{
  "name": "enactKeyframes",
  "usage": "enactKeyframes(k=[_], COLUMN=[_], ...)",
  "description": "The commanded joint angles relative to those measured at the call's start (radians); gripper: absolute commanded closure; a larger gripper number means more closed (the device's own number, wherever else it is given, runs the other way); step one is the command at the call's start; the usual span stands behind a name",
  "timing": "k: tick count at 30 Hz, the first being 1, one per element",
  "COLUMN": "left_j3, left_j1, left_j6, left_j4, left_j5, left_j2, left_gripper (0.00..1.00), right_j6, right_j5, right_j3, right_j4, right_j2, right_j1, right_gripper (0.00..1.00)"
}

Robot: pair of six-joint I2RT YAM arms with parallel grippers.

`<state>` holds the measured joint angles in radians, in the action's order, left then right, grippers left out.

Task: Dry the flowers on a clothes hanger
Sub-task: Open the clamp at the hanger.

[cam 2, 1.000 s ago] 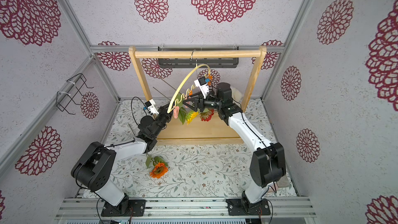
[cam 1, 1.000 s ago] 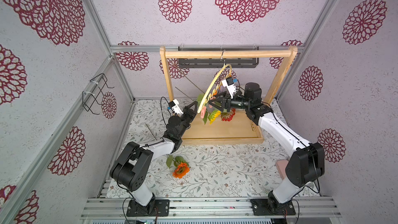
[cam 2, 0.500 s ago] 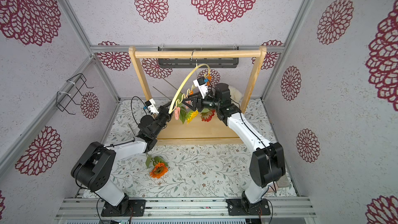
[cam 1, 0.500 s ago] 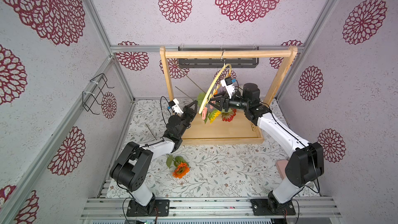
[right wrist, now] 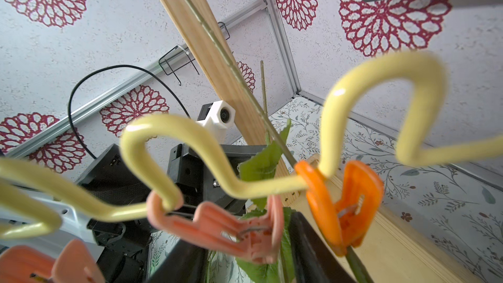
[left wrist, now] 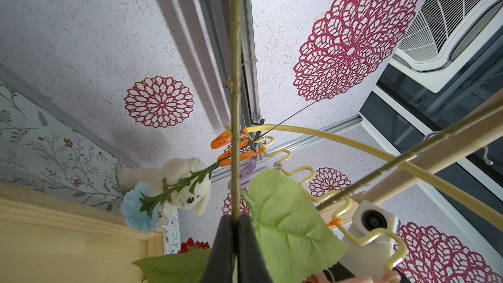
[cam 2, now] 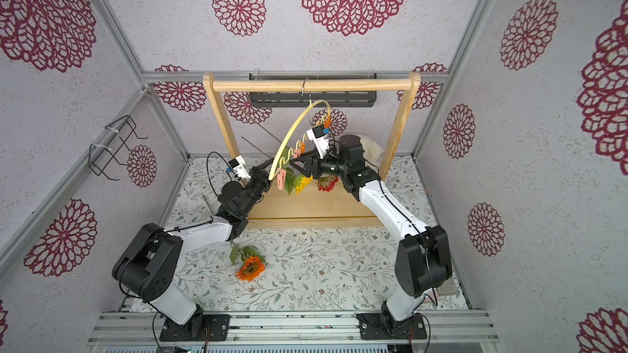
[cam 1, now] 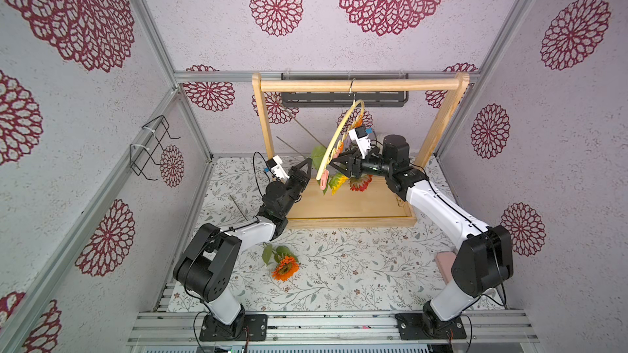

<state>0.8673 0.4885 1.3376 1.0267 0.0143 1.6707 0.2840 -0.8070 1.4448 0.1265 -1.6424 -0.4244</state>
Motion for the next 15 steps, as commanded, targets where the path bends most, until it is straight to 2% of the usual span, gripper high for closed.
enactKeyframes(k=[1,3,7,15], left_j3=[0.032,0.030,0.029,0.027], left_j1=[0.012,0.013,0.012,0.013], left_j6=[0.003,0.003,0.003,0.005], left_j4=[0.012,0.013,0.015,0.015], left_j5=[-0.004,-0.004,-0.003,-0.004], left_j2=[0.004,0.004,0.003,0.001], left_gripper=[1.00,1.00,1.00,1.00], right_j6=[0.010,0.012,0.008,0.003], right_j5=[0.008,0.009,0.011,0.008], right_j3=[0.009,0.011,0.012,0.011], right_j4=[0.031,0.038,0.039,0.026], right_j2=[0.062,0.066,0.073,0.078], right_j1=[-0.002,-0.002,-0.003,-0.002], right_gripper=[0.44,0.41,0.42,0.62])
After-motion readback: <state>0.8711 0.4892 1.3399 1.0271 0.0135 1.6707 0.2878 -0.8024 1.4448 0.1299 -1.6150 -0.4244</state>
